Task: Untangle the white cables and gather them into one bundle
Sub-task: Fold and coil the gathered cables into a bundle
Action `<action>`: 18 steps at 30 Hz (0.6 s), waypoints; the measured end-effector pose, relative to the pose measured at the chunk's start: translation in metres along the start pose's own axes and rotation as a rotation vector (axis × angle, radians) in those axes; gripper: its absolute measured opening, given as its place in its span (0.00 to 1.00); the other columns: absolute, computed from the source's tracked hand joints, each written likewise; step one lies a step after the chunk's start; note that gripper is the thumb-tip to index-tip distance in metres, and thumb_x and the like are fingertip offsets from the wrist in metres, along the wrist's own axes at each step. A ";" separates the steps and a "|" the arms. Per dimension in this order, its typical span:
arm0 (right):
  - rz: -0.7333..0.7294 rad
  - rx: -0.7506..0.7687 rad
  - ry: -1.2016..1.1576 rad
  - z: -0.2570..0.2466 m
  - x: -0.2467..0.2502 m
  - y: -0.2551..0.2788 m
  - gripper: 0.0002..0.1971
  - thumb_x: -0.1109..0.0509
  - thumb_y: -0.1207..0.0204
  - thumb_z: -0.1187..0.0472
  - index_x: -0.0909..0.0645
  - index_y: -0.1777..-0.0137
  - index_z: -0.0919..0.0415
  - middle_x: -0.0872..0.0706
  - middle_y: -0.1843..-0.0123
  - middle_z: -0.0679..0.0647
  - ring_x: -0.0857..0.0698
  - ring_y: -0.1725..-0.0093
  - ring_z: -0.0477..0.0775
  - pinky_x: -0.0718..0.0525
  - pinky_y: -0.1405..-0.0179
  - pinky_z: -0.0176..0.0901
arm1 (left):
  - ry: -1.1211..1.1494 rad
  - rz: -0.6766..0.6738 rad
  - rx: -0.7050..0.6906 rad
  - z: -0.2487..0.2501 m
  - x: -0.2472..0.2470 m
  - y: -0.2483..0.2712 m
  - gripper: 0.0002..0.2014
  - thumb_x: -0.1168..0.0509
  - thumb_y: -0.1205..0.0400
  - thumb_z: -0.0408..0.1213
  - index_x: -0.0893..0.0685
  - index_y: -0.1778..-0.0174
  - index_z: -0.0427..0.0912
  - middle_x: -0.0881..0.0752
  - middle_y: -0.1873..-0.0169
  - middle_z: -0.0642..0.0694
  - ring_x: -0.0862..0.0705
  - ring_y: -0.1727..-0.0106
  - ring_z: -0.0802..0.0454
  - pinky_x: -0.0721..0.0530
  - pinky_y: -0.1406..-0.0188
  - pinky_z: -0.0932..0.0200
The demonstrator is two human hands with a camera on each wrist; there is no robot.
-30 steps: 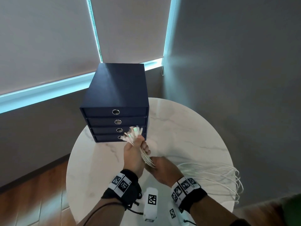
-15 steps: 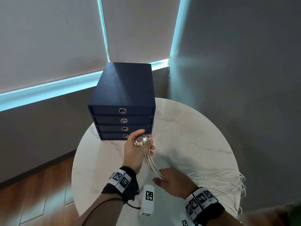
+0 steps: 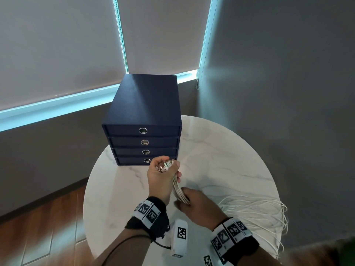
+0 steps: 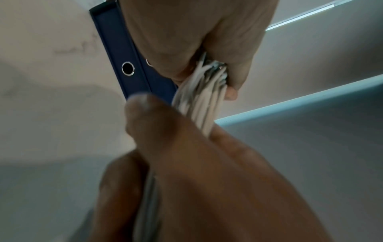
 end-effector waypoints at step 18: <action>0.216 -0.165 0.486 0.013 0.002 -0.008 0.16 0.42 0.21 0.45 0.19 0.56 0.55 0.11 0.58 0.56 0.12 0.56 0.62 0.17 0.57 0.46 | 0.090 -0.029 0.330 -0.011 0.001 -0.006 0.05 0.27 0.21 0.26 0.17 0.57 0.36 0.22 0.72 0.47 0.31 0.82 0.56 0.33 0.82 0.62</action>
Point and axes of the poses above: each hand's wrist, its own y-axis away from the middle knuckle, its own x-axis out of the back of the hand, z = x × y, the point moved 4 cm from there along -y, towards the middle knuckle
